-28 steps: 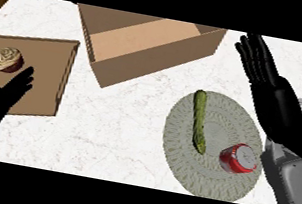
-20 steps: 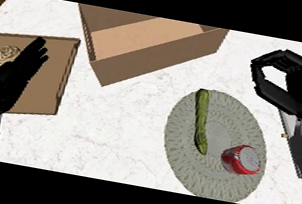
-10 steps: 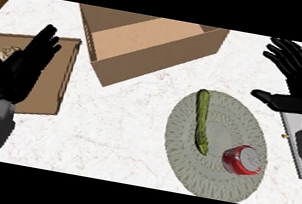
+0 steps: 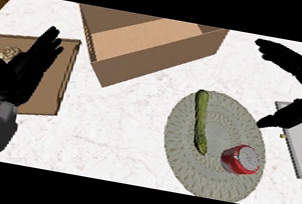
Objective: Pick the squash from the placemat and place it in the tiered shelf
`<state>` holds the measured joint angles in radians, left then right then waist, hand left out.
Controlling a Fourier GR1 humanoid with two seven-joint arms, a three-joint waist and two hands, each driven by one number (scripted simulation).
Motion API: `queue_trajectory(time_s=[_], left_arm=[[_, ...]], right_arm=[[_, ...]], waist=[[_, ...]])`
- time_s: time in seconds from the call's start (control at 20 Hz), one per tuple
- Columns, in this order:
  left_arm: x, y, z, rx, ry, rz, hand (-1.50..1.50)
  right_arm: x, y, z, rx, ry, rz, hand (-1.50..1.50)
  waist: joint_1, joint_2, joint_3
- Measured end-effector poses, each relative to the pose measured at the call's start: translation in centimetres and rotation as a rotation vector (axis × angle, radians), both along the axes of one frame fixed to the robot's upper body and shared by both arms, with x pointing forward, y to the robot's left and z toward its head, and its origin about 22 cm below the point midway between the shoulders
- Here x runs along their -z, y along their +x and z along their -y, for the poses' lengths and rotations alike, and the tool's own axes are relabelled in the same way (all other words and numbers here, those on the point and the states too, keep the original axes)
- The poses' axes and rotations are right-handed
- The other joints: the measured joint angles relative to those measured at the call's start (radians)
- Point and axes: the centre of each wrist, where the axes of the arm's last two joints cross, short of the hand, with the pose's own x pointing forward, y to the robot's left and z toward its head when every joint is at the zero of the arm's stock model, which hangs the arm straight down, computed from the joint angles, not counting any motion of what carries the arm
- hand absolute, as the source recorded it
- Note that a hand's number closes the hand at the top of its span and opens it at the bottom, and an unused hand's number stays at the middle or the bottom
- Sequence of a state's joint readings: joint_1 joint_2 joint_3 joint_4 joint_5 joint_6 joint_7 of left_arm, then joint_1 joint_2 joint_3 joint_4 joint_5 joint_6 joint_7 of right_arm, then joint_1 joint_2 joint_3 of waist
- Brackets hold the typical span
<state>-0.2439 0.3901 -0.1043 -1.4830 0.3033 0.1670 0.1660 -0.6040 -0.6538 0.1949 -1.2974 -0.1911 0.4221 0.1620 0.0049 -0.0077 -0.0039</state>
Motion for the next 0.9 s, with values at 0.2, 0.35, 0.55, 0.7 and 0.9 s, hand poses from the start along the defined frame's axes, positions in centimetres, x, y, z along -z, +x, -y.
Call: queue_trajectory(time_s=[0.2,0.35,0.55,0.7,0.9], left_arm=[[-0.3,0.3,-0.2,-0.003,0.001,0.006,0.0],[-0.3,0.2,-0.4,-0.004,-0.005,0.004,0.0],[-0.4,0.3,-0.7,-0.007,-0.003,0.012,0.0],[-0.2,0.2,-0.4,-0.004,-0.003,0.01,0.0],[-0.1,0.0,-0.3,-0.005,-0.002,0.006,0.0]], right_arm=[[-2.0,-0.5,-3.5,-0.02,-0.316,0.056,-1.5],[-1.7,-1.1,-6.8,-0.013,-0.439,0.061,-1.5],[-0.5,-1.7,-10.7,-0.003,-0.516,0.046,-1.5],[0.4,-2.4,-12.4,-0.012,-0.576,0.024,-1.5],[1.1,-2.9,-14.3,0.002,-0.695,-0.006,-1.5]], waist=[[0.002,0.0,0.0],[0.002,0.002,0.001],[0.001,0.005,0.002],[-0.001,0.006,0.003],[-0.001,0.006,0.003]])
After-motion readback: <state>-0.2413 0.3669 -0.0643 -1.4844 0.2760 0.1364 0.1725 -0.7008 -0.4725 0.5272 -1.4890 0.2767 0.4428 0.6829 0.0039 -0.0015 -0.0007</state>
